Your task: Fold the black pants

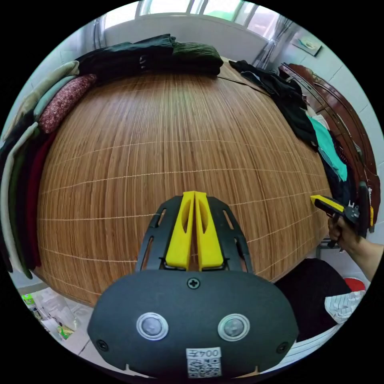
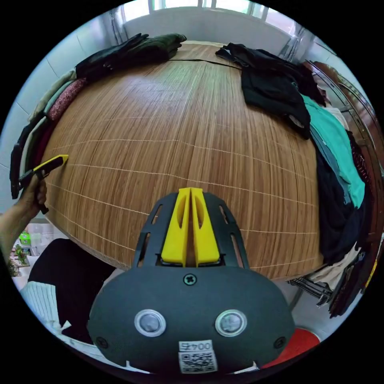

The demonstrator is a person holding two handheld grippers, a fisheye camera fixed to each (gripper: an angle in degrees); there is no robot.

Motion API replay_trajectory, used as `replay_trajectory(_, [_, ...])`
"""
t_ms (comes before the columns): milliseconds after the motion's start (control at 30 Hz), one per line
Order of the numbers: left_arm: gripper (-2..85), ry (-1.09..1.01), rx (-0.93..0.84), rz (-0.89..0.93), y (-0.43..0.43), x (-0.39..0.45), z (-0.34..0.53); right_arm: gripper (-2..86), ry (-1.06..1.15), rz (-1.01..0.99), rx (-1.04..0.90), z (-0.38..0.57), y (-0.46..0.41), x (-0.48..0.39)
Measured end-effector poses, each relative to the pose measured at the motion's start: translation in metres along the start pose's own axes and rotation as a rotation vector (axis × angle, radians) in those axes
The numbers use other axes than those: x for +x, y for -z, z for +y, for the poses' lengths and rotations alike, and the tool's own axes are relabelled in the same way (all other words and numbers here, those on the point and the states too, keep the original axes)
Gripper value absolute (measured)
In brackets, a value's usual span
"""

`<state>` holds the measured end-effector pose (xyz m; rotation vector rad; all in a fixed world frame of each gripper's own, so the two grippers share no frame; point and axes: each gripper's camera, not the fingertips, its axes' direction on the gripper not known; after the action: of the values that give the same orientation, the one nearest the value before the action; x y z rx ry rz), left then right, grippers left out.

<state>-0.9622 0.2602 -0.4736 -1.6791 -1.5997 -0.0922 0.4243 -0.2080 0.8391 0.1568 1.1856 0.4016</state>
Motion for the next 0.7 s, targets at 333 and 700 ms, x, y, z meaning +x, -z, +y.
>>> replay_trajectory(333, [0.2, 0.011, 0.128, -0.004, -0.046, -0.286, 0.098, 3.0, -0.349, -0.192, 0.453, -0.067, 0.080, 0.232])
replay_trajectory(700, [0.3, 0.080, 0.150, 0.066, -0.062, -0.587, 0.146, 14.6, -0.413, -0.172, 0.207, -0.153, 0.051, 0.369])
